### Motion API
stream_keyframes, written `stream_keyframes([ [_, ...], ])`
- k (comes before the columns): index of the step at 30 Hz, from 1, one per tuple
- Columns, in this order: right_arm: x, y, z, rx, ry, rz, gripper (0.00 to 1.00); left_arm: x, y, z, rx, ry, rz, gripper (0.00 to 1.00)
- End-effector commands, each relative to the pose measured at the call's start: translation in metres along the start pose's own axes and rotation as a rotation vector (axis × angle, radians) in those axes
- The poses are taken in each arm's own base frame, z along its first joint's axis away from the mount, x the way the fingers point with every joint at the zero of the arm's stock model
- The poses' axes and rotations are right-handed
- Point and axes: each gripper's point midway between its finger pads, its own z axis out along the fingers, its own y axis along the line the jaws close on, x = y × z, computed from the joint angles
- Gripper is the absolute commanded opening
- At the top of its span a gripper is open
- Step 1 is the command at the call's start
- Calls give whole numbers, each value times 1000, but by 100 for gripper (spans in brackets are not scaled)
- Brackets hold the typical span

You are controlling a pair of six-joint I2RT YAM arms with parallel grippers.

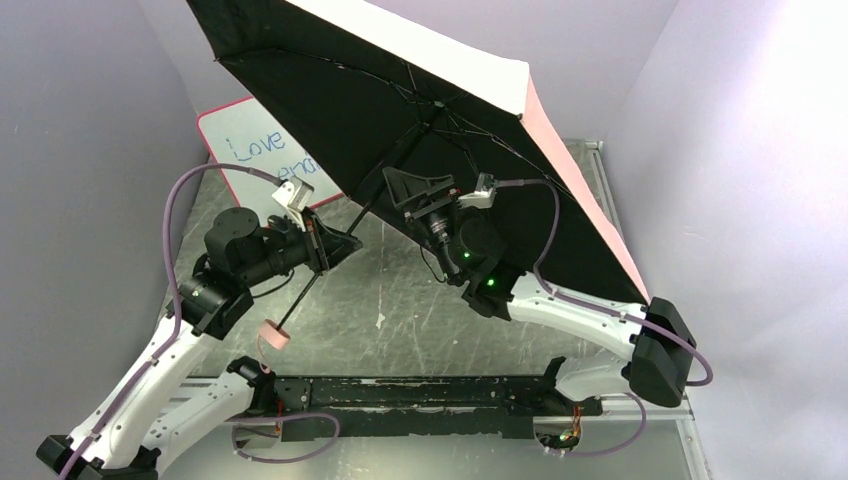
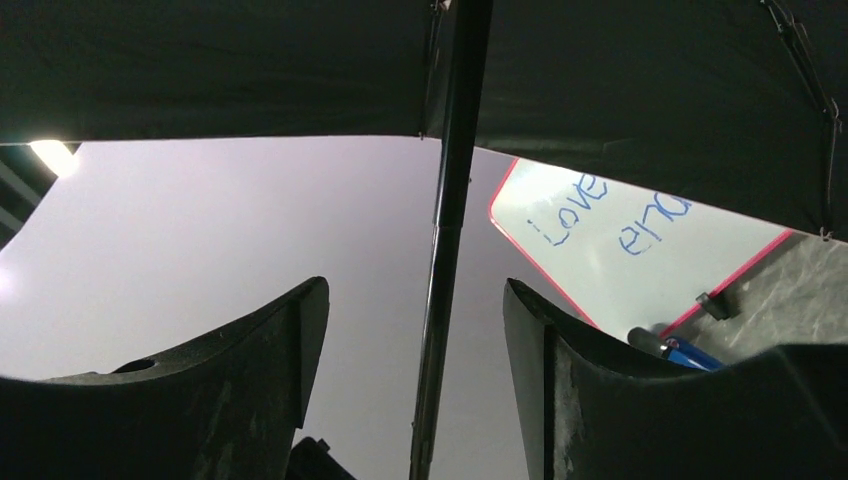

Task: Put away the umbrella

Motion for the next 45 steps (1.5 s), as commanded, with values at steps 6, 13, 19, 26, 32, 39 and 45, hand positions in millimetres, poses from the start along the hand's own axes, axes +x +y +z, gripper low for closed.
stream_keyframes([
  [6, -3, 3, 27, 22, -17, -99, 59, 2, -10, -4, 72, -6, 77, 5],
  [13, -3, 3, 35, 10, -21, -130, 37, 10, -10, -8, 80, 17, 87, 5],
  [19, -9, 10, 28, -46, -31, -172, 0, 15, -10, -10, 80, 30, 92, 12],
  [26, -17, 28, 9, -186, -29, -224, 0, 13, -14, -12, 94, 16, 87, 55],
  [32, -15, 41, -10, -279, 22, -207, 0, 9, -17, -9, 117, -3, 76, 69],
  [39, -19, 47, -23, -278, 67, -211, 0, 4, -14, 2, 111, -27, 50, 71],
  [45, -26, 34, -23, -184, 61, -266, 0, -2, -23, 12, 83, -51, 82, 72],
])
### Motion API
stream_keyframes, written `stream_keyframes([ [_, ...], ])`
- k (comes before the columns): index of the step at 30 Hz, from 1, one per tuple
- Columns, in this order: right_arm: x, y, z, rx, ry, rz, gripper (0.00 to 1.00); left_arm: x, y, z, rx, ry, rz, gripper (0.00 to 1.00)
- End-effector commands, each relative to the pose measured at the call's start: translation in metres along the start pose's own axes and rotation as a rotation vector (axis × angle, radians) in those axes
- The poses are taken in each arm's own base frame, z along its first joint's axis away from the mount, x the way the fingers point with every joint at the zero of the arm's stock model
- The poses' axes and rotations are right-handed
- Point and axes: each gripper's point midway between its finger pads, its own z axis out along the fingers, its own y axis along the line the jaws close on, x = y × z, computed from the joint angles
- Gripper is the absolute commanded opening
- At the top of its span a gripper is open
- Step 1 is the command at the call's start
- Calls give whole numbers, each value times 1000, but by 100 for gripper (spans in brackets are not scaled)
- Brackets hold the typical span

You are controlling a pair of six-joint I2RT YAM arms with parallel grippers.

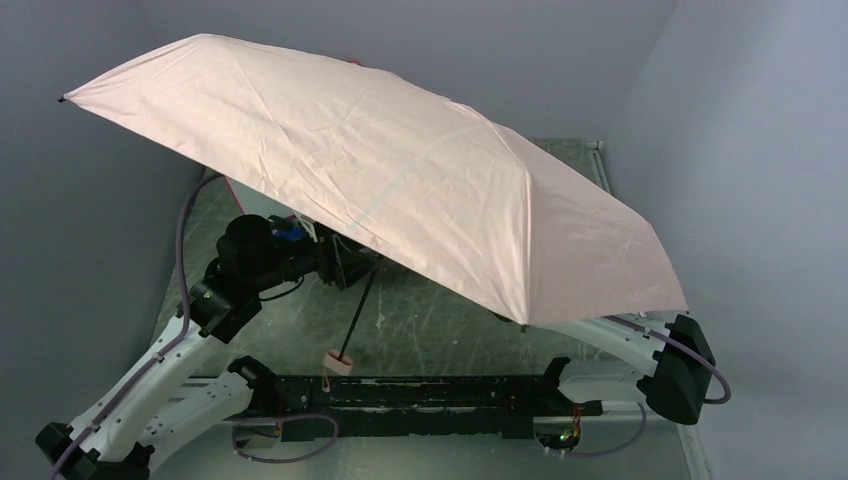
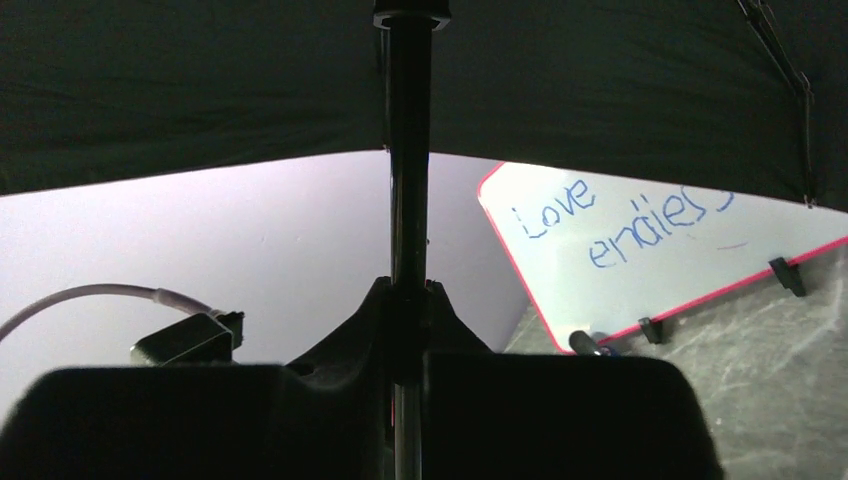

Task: Put away the umbrella

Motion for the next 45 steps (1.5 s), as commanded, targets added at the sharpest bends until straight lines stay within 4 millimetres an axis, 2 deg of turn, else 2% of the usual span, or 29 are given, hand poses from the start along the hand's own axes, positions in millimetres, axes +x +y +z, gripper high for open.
stream_keyframes([
  [1, -21, 11, -3, -9, -42, -24, 0, -20, -13, 7, 1, -74, 45, 72],
  [6, -23, 23, -12, -91, -31, -67, 0, -17, -33, 17, 81, -84, 30, 71],
  [10, -27, 42, -22, -184, -18, -72, 0, -20, -44, 19, 127, -108, 23, 71],
  [23, -30, 88, -45, -420, 20, 53, 0, -52, -80, 25, 289, -201, 10, 68],
  [28, -27, 104, -54, -515, 48, 52, 0, -50, -103, 29, 367, -192, 7, 65],
  [38, -24, 116, -68, -607, 82, 66, 0, -52, -128, 27, 451, -206, 12, 54],
  [45, -16, 116, -74, -630, 120, 56, 0, -62, -137, 22, 487, -236, 2, 52],
])
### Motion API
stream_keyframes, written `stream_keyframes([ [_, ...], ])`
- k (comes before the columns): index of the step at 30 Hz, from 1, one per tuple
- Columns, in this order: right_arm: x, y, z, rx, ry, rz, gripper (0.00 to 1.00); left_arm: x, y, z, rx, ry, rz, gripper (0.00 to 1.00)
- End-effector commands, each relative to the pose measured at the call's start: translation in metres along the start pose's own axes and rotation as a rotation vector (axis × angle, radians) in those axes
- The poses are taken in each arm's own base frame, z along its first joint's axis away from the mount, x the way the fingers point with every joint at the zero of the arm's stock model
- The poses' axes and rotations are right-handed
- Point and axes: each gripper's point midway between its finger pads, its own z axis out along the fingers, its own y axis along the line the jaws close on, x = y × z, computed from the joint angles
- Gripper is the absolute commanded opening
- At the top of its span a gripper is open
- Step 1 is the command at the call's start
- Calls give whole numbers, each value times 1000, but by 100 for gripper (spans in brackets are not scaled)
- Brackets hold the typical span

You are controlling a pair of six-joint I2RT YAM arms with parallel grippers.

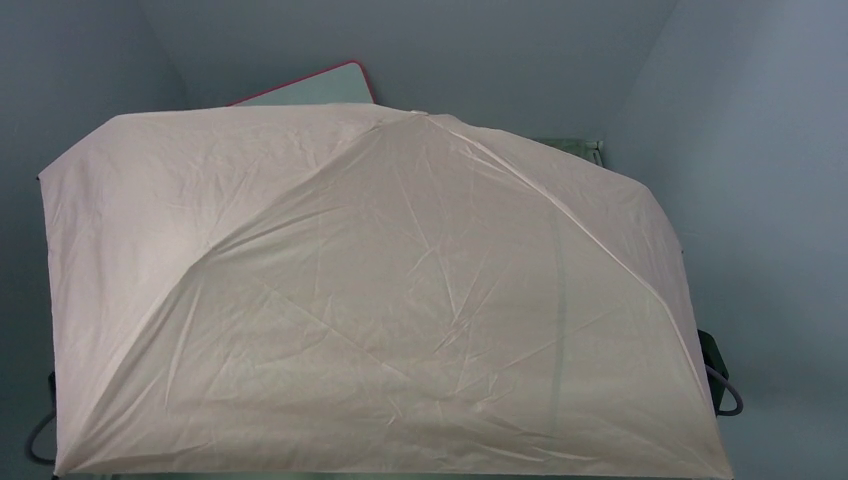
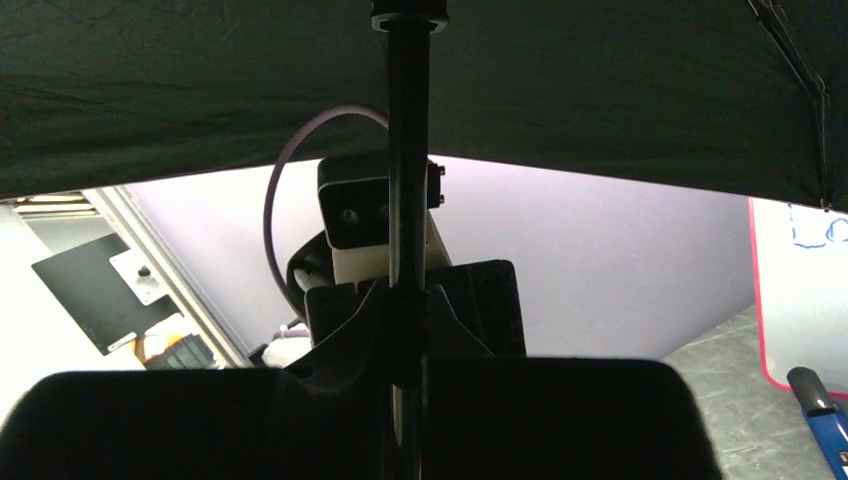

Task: Put away the umbrella

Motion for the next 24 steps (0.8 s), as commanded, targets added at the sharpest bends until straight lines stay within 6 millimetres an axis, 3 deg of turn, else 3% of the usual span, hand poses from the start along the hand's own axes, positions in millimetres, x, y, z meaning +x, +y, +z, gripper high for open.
stream_keyframes([
  [1, -15, 26, -4, -105, -43, -7, 0, -33, -28, 1, 87, -87, 37, 50],
  [3, -14, 26, -5, -109, -43, -6, 0, -35, -27, 1, 75, -93, 35, 44],
  [9, -11, 20, -5, -83, -30, -20, 0, -33, -23, 2, 57, -86, 19, 7],
  [10, -11, 19, -6, -75, -30, -23, 0, -34, -21, 2, 42, -84, 16, 5],
  [12, -12, 15, -6, -50, -29, -33, 4, -33, -16, 2, 13, -74, 15, 5],
  [17, -14, -3, -12, 65, -17, -83, 42, -39, -4, 0, -79, -69, 49, 5],
  [24, -20, -34, -27, 243, -34, -133, 55, -50, 25, -5, -274, -48, 92, 5],
])
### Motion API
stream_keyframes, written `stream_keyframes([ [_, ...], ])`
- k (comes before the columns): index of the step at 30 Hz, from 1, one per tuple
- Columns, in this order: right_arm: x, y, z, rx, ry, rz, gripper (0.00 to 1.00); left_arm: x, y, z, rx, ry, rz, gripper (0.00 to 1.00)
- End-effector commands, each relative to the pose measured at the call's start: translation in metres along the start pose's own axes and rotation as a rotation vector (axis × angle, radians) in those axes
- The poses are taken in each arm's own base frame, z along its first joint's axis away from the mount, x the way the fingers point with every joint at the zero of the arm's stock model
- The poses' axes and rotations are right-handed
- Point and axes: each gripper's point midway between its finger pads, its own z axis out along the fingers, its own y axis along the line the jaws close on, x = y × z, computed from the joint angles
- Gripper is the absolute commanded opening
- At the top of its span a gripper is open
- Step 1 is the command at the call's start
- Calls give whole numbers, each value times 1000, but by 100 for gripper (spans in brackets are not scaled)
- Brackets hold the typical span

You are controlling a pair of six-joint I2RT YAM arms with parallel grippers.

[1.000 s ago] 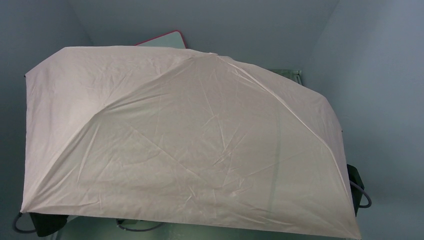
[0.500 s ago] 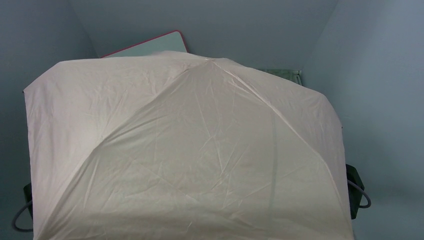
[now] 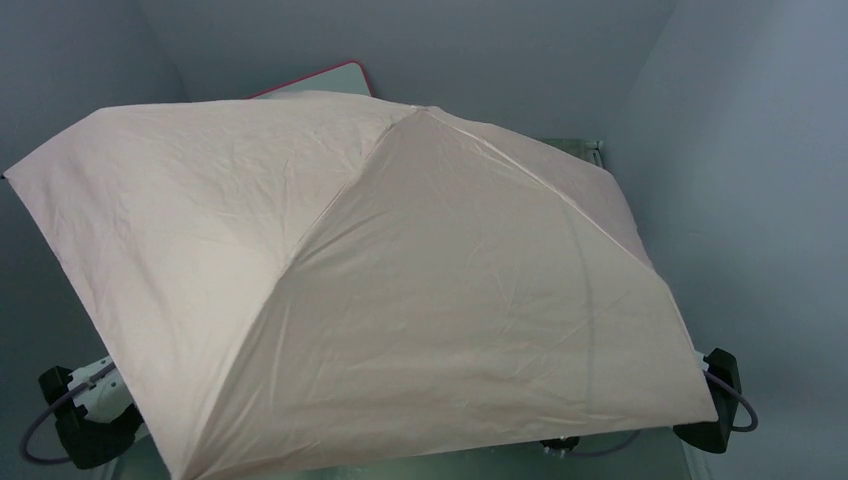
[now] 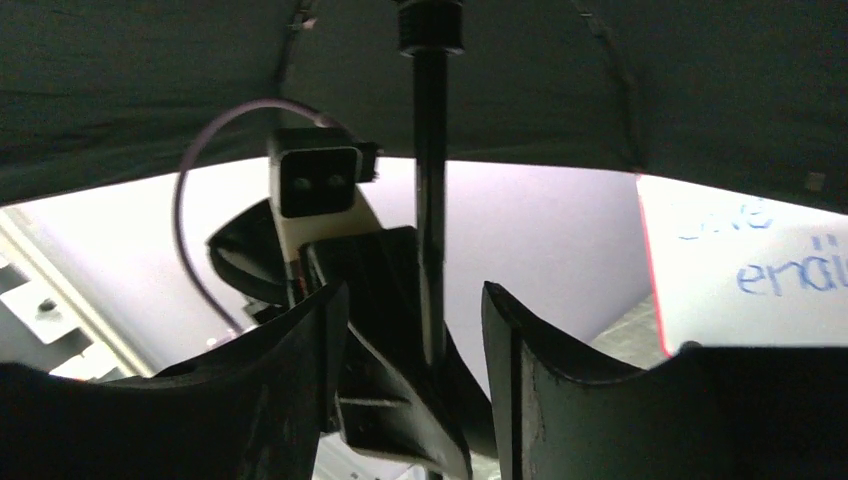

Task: Put away the umbrella

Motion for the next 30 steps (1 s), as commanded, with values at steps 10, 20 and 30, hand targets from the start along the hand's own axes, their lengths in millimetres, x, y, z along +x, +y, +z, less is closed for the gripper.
stream_keyframes([
  [10, -8, -51, -14, 261, -61, -52, 58, -8, 13, 12, -320, -2, 168, 5],
  [20, -6, -63, -24, 314, -106, 21, 58, 15, 12, 14, -475, 26, 255, 5],
  [30, 6, -70, -22, 309, -81, 0, 52, 20, 19, 13, -568, 20, 259, 5],
])
